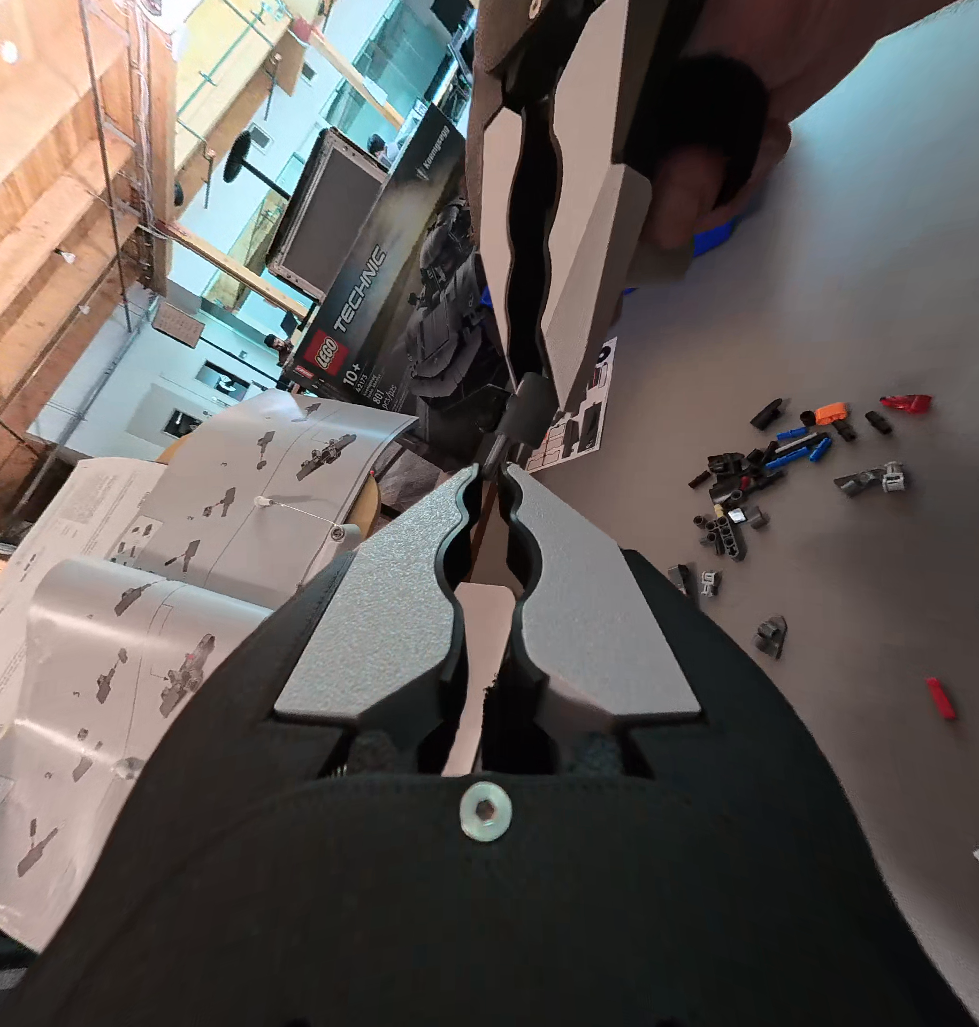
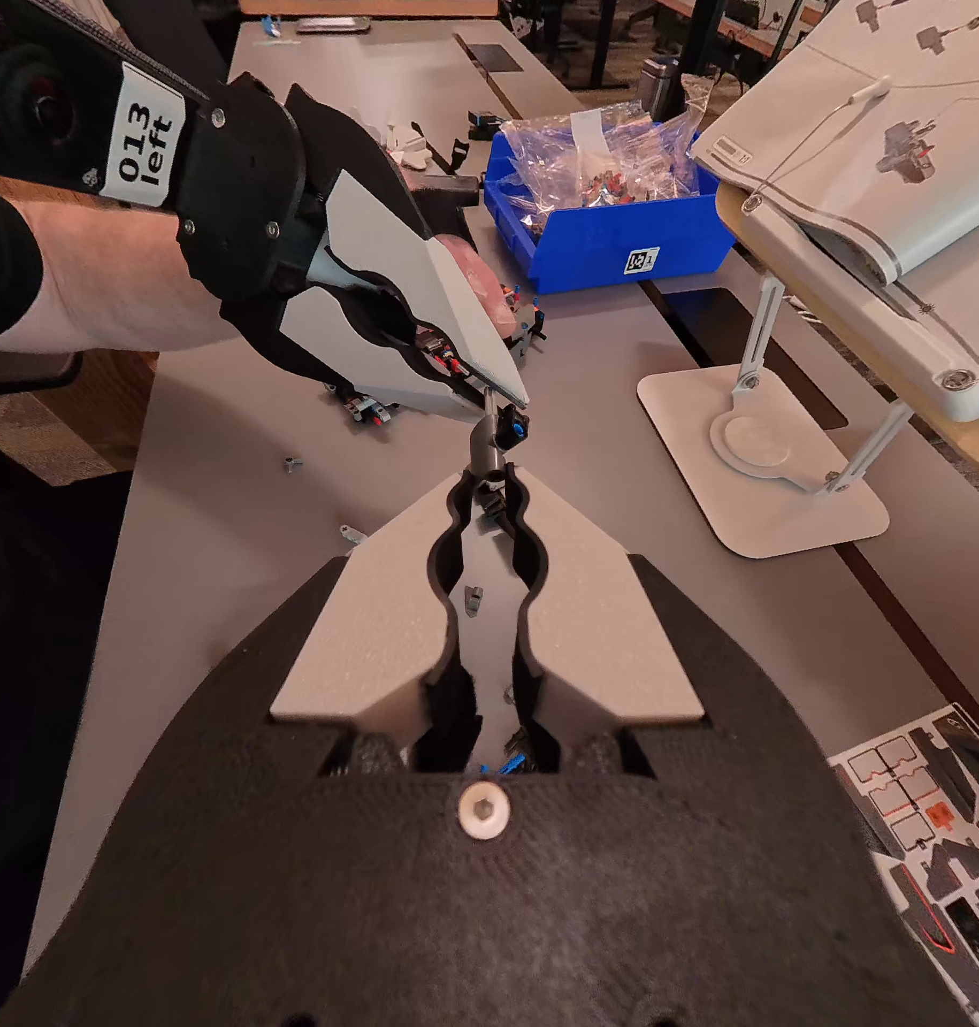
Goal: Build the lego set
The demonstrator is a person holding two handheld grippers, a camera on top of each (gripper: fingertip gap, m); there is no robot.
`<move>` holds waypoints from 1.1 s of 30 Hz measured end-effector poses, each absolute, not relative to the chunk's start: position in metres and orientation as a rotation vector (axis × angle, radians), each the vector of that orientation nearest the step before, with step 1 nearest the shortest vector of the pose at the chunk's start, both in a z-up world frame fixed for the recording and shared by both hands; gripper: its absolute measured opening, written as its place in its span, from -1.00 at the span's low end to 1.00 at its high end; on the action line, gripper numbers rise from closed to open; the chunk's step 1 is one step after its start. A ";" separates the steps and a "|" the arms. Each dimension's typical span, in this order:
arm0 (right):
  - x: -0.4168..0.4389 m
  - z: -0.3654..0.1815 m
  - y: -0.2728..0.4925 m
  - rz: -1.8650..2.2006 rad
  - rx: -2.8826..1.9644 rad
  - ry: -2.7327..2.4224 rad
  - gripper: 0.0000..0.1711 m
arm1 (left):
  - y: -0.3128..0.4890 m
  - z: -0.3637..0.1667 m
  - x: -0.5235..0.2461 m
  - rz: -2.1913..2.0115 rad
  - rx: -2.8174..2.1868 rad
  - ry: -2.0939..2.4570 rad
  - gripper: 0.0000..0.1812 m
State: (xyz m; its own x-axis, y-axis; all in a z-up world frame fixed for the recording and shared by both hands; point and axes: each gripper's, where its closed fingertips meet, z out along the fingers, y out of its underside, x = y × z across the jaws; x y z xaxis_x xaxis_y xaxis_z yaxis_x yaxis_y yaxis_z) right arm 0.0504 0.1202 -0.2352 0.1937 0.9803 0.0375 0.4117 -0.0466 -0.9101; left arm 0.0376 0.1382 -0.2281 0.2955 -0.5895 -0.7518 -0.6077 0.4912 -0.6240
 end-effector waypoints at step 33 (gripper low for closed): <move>0.077 -0.244 0.119 0.724 -1.577 -1.290 -0.82 | 0.130 -0.250 0.067 -0.057 -1.223 1.494 -0.98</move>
